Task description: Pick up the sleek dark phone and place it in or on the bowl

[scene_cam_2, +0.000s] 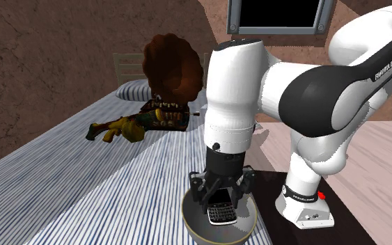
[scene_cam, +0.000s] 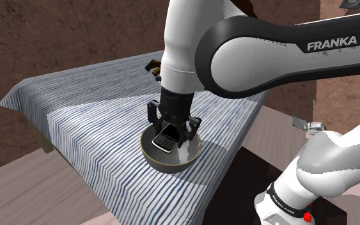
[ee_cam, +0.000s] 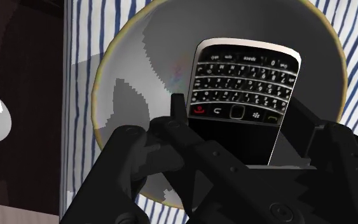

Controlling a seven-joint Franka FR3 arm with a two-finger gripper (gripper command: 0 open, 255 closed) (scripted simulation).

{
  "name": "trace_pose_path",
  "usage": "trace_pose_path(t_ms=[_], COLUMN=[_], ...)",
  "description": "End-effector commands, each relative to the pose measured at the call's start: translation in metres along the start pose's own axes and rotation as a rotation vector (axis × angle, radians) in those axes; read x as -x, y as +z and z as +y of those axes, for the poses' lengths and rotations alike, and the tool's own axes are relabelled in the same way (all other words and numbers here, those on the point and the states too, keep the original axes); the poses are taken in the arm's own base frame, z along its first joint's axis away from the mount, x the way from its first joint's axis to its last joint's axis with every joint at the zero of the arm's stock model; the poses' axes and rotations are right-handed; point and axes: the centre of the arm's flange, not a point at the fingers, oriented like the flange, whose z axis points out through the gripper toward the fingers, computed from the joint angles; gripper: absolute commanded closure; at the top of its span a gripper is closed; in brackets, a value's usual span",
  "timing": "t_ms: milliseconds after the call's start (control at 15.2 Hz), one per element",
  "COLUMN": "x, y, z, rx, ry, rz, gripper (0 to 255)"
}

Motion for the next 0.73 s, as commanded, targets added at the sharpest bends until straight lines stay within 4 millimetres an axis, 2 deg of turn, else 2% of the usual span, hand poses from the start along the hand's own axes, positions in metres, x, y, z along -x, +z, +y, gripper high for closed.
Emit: trace_pose_path(t_ms=[0,462,528,660], x=[0.0003,0.0004,0.0004,0.0003], y=[0.0058,0.0058,0.0058,0.0059], z=[0.0006,0.0006,0.0006,0.0006], rx=[-0.001,-0.001,-0.001,-0.001], ry=[0.0,0.0,0.0,0.0], rz=[0.0,0.0,0.0,0.0], gripper=[255,255,0,0])
